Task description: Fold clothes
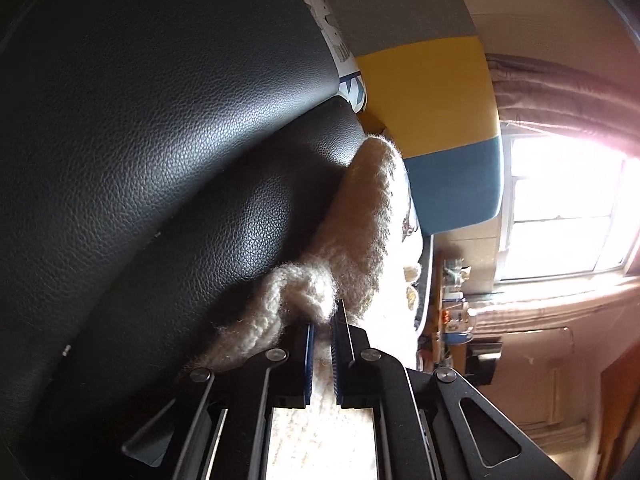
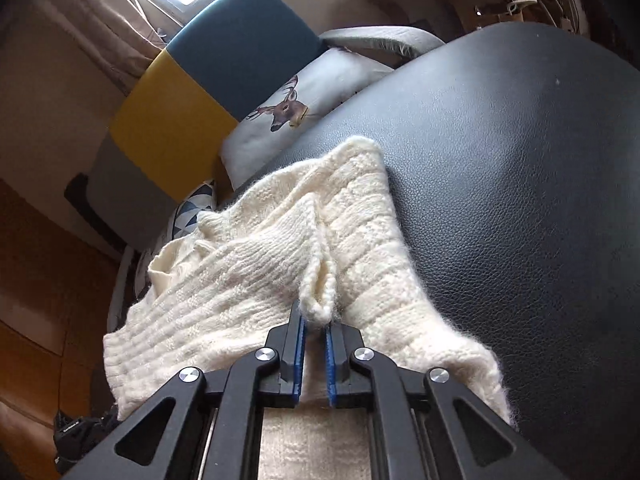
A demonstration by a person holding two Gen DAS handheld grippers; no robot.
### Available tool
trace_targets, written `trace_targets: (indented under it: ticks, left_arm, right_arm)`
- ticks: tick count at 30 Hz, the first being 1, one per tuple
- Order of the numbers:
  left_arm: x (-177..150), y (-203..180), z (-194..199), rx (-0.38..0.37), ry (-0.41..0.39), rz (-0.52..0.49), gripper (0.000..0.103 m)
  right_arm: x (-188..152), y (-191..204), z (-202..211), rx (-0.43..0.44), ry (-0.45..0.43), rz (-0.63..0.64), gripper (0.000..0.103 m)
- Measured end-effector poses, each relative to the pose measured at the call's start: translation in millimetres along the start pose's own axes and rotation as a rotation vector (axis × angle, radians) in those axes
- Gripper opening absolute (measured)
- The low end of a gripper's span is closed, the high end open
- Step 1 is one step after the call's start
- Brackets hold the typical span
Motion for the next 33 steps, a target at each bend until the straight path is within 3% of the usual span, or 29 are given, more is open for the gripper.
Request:
trace_targets:
  ticks: [7, 9, 10, 14, 21, 25, 31, 33]
  left_arm:
    - [-12, 1, 11, 0.090, 0.005, -0.120, 0.006]
    - [-12, -2, 10, 0.088, 0.035, -0.141, 0.007]
    - [-11, -3, 10, 0.086, 0.049, -0.150, 0.007]
    - [-6, 5, 26, -0.001, 0.088, -0.115, 0.007]
    - [30, 2, 67, -0.010, -0.029, -0.165, 0.009]
    - [59, -3, 40, -0.005, 0.033, -0.162, 0.012]
    - [92, -21, -12, -0.015, 0.131, -0.141, 0.016]
    - [97, -25, -29, -0.025, 0.168, -0.135, 0.034]
  right_arm:
    - [2, -8, 4, -0.035, -0.018, -0.018, 0.006]
    - [6, -3, 7, -0.047, -0.017, -0.008, 0.014]
    - [8, 0, 11, -0.057, -0.023, 0.002, 0.022]
    - [12, 36, 39, -0.161, -0.135, 0.191, 0.029]
    - [-12, 128, -6, -0.069, 0.014, 0.515, 0.032]
    - [-22, 148, -46, -0.081, 0.108, 0.567, 0.032]
    - [-31, 134, -67, -0.076, 0.155, 0.544, 0.032]
    - [-31, 130, -64, -0.048, 0.143, 0.536, 0.032]
Point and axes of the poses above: each gripper's, at about its wrist camera, not at the fingertips, and z roughly against the way its jaws point, y to its left, x to its top, the point moved 1 cm from there along -z, roughly the way its jaws point, and after that the axes turned 4 degrees about -z, right-handed, at the moved point
